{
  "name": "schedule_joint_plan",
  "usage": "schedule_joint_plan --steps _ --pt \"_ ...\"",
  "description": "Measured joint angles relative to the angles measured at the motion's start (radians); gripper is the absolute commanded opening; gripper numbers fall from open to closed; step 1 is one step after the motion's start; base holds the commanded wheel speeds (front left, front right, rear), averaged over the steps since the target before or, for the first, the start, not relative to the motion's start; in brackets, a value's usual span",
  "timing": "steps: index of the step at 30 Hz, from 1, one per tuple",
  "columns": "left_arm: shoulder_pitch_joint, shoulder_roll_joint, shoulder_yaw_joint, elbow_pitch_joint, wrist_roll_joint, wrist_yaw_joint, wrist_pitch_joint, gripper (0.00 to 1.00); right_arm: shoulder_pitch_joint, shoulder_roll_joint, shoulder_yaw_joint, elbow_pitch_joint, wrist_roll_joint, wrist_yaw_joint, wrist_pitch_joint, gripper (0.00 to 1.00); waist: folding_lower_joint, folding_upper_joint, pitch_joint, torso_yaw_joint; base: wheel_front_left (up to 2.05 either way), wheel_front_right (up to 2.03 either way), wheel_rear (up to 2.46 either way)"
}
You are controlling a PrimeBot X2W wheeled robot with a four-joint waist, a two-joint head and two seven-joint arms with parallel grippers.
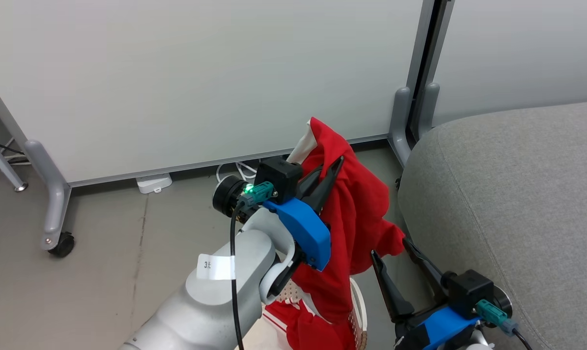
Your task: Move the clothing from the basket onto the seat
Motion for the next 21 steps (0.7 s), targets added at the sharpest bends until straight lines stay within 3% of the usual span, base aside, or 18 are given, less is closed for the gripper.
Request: schedule_joint_plan --steps 21 --pt "-0.052 0.0 -0.136 0.036 -0.147 0.03 -0.019 0.0 -0.047 0.0 0.091 0.079 0.074 0.0 0.007 1.0 0.0001 0.0 0.012 0.001 0.0 0.0 0.0"
